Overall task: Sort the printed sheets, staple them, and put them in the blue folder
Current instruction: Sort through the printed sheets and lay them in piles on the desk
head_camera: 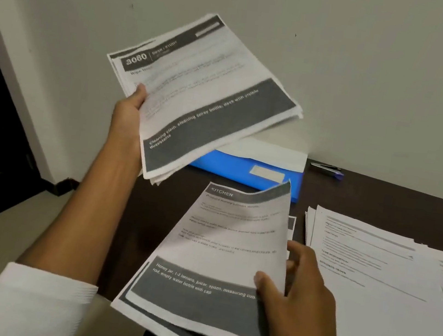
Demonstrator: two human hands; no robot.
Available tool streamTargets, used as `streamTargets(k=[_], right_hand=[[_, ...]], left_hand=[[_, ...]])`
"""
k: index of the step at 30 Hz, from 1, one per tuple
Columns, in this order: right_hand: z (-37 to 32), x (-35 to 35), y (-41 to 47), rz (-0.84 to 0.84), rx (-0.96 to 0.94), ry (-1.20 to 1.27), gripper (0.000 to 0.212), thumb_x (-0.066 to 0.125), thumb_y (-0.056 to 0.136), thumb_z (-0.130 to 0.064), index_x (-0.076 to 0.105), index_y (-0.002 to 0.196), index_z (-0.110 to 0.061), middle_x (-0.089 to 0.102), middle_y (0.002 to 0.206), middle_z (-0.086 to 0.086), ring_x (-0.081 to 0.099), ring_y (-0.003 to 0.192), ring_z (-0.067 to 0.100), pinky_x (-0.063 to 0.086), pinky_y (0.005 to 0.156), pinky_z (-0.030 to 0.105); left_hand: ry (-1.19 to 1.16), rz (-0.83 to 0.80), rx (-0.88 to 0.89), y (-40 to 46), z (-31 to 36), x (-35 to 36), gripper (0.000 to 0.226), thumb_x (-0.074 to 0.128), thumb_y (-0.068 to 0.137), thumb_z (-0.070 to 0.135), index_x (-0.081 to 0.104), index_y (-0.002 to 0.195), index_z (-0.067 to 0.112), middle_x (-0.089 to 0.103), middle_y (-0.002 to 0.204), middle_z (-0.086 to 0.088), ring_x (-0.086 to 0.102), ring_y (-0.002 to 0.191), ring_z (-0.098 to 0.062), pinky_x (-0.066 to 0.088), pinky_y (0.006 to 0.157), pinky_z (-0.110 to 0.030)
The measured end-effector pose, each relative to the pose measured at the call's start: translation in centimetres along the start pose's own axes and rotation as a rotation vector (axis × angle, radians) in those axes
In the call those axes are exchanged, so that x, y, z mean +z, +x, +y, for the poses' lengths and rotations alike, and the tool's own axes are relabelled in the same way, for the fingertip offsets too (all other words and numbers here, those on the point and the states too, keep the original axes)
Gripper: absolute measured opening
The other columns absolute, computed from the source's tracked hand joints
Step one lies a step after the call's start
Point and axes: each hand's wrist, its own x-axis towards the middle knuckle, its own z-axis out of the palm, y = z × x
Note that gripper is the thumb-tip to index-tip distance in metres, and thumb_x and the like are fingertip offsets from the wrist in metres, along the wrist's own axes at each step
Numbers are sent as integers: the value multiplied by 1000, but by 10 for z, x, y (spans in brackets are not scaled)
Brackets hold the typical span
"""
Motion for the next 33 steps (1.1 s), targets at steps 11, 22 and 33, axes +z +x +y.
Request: streamTargets(k=[11, 22, 33], right_hand=[[14, -15, -3, 149, -235, -403, 51, 76, 90, -36, 57, 138, -31, 51, 123, -9, 62, 79, 9, 37, 59, 13], [66, -124, 46, 314, -92, 344, 27, 52, 107, -48, 73, 110, -32, 79, 103, -17, 76, 94, 5, 59, 89, 35], [83, -116, 61, 318, -136, 248, 36, 81, 86, -30, 63, 116, -38, 78, 96, -16, 75, 84, 3, 59, 65, 15]], left_hand=[[-13, -281, -263, -13, -69, 47, 38, 52, 110, 31, 63, 137, 8, 75, 125, -18, 77, 100, -32, 66, 73, -40], [-60, -550, -407, -56, -110, 86, 40, 56, 106, 31, 64, 139, 10, 73, 128, -17, 76, 108, -33, 66, 81, -42], [16, -541, -451, -75, -148, 92, 36, 56, 103, 33, 68, 132, 16, 77, 120, -15, 79, 97, -32, 66, 67, -39]])
